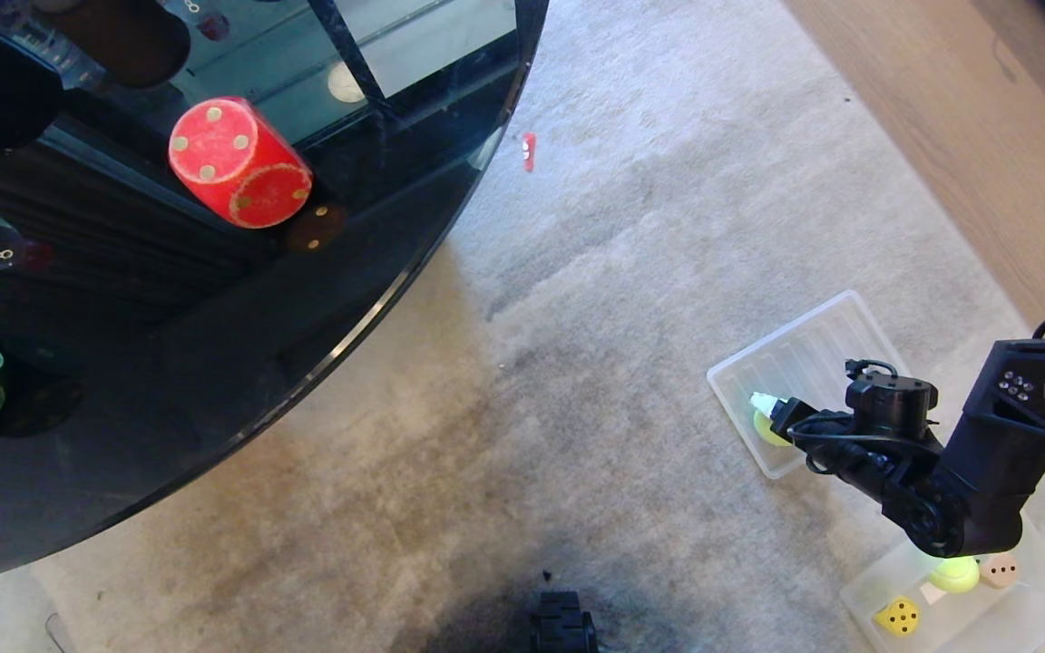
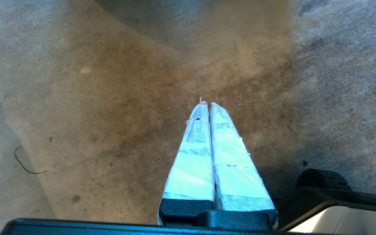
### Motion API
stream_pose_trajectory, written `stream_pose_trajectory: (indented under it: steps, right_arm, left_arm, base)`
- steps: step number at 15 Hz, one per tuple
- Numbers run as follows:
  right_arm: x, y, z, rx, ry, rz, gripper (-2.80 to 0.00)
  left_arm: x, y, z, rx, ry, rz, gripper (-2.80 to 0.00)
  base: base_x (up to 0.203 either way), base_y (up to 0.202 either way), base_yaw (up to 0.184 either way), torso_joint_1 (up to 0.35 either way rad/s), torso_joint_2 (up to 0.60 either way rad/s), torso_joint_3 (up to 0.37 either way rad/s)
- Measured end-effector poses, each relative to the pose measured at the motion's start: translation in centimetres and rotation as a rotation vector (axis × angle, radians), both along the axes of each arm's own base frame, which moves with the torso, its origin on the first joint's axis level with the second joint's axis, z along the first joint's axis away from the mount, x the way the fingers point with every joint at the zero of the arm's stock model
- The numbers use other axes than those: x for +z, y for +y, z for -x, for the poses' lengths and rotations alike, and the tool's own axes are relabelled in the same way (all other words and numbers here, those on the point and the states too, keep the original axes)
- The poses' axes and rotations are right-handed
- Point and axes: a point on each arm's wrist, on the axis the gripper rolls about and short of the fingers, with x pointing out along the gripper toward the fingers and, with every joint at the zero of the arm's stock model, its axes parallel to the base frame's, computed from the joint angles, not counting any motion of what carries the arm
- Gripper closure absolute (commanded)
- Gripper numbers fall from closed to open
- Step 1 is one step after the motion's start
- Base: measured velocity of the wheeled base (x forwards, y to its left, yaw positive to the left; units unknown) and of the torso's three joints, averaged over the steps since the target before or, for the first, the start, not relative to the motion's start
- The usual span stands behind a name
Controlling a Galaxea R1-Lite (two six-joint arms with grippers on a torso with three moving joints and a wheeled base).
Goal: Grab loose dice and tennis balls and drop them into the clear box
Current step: Pick up the ball on the lid
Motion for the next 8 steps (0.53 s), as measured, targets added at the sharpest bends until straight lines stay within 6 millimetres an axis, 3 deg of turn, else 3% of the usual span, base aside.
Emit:
stream_pose_trajectory:
  steps: [5,8]
  right_arm:
    - [-0.1,0.0,0.1,-0.001,0.006,0.005,0.00]
    - [1.8,-0.1,1.3,-0.003,-0.013,0.006,0.00]
  left_arm:
    - [0.0,0.0,0.0,-0.001,0.000,0.000,0.00]
    - [0.0,0.0,0.0,0.000,0.000,0.000,0.00]
  base:
    - [0.000,0.000,0.000,0.000,0.00,0.000]
    - [0.000,0.000,0.000,0.000,0.00,0.000]
